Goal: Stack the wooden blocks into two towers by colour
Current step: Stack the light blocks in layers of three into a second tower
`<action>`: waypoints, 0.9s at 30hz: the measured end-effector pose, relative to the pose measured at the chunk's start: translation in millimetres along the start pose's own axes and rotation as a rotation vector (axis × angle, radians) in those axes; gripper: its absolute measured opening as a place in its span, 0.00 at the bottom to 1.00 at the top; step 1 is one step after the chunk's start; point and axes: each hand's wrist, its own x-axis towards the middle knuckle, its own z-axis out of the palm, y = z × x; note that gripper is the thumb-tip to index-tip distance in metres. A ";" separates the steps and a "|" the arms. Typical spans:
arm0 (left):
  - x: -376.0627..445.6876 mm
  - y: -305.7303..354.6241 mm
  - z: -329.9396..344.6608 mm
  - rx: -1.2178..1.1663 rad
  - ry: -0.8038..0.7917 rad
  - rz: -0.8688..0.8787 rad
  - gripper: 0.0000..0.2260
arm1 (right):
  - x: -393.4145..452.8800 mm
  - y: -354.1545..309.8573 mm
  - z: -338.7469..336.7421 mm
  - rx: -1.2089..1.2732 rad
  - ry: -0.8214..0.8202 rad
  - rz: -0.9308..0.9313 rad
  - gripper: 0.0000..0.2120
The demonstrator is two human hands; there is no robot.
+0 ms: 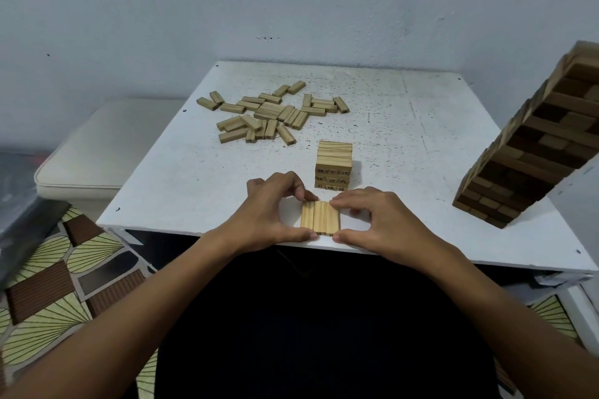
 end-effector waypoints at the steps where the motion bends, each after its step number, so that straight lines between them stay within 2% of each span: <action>1: 0.2 0.3 0.0 0.004 -0.001 0.005 0.22 | -0.1 -0.3 -0.1 0.001 -0.004 0.008 0.26; 11: 0.9 3.7 -1.2 -0.013 0.037 0.038 0.22 | -2.0 0.3 1.1 0.030 0.036 0.018 0.26; 20: 12.9 26.1 -28.4 -0.084 0.123 0.187 0.23 | 0.8 -11.7 -21.9 0.072 0.188 -0.096 0.24; 27: 47.1 31.8 -44.9 -0.136 0.102 0.229 0.23 | 25.3 -11.2 -43.3 0.086 0.260 -0.091 0.21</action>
